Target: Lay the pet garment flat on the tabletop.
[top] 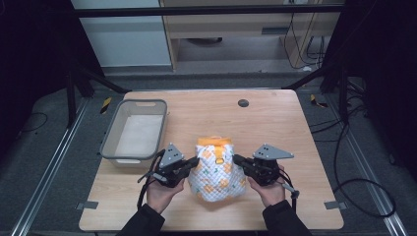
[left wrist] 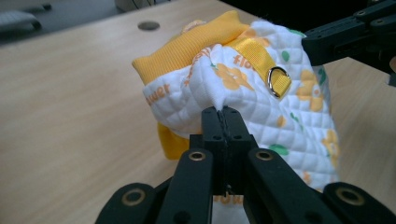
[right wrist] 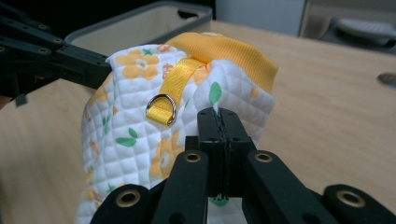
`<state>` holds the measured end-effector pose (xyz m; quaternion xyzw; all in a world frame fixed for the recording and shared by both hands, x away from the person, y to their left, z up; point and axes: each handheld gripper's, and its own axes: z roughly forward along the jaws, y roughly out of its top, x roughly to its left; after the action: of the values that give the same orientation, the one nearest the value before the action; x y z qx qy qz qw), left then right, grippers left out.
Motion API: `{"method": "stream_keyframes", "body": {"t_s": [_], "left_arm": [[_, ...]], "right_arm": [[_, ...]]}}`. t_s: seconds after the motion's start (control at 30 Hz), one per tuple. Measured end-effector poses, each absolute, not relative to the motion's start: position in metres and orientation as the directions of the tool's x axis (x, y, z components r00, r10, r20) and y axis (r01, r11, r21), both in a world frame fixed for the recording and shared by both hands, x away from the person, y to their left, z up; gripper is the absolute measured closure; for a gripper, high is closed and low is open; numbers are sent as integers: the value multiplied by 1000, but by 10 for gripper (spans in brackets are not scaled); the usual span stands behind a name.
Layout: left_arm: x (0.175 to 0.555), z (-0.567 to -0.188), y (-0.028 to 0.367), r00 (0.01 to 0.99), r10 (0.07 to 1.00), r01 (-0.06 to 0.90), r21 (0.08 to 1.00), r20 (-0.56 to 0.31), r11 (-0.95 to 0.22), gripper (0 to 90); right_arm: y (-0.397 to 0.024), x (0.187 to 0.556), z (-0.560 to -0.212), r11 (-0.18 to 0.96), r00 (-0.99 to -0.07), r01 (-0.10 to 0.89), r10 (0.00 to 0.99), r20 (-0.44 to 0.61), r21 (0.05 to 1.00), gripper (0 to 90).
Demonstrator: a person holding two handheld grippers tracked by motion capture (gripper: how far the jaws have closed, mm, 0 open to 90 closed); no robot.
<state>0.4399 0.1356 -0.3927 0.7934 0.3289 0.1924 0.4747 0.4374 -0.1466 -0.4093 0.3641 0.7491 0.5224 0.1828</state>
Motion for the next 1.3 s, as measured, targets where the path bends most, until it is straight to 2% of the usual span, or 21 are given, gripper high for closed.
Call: {"method": "stream_keyframes", "body": {"t_s": [0.1,0.2,0.23,0.27,0.3,0.4,0.57,0.73,0.9,1.13,1.3], "left_arm": [[456,-385,128,673,739,332,890,9,-314,898],[478,-390,122,587,809,339,896,36,-286,868],[485,-394,122,553,833,353,899,23,-259,789],[490,-397,123,525,851,367,901,7,-233,665],[493,-400,126,516,856,386,896,-13,-219,600],[493,-407,137,510,859,407,889,-32,-208,508],[483,-412,161,512,857,430,879,-49,-206,421],[464,-427,177,552,834,450,846,-12,-285,370],[447,-449,181,592,806,465,811,14,-355,364],[447,-471,172,625,780,489,770,17,-409,347],[452,-483,163,636,771,505,733,42,-456,350]], "right_arm": [[-141,450,-404,162,-628,310,774,74,937,889],[-133,471,-411,169,-549,289,836,18,942,852],[-131,479,-415,171,-520,294,854,7,940,799],[-129,485,-421,178,-491,305,871,-6,935,746],[-130,490,-426,184,-474,321,881,-11,929,735],[-135,492,-434,186,-474,349,881,2,918,629],[-158,476,-435,198,-493,364,870,8,910,530],[-180,457,-436,228,-532,380,847,10,897,467],[-191,443,-451,231,-561,419,827,50,878,441],[-182,445,-472,272,-585,472,808,66,839,449],[-169,449,-486,345,-626,490,779,47,801,453]]}}
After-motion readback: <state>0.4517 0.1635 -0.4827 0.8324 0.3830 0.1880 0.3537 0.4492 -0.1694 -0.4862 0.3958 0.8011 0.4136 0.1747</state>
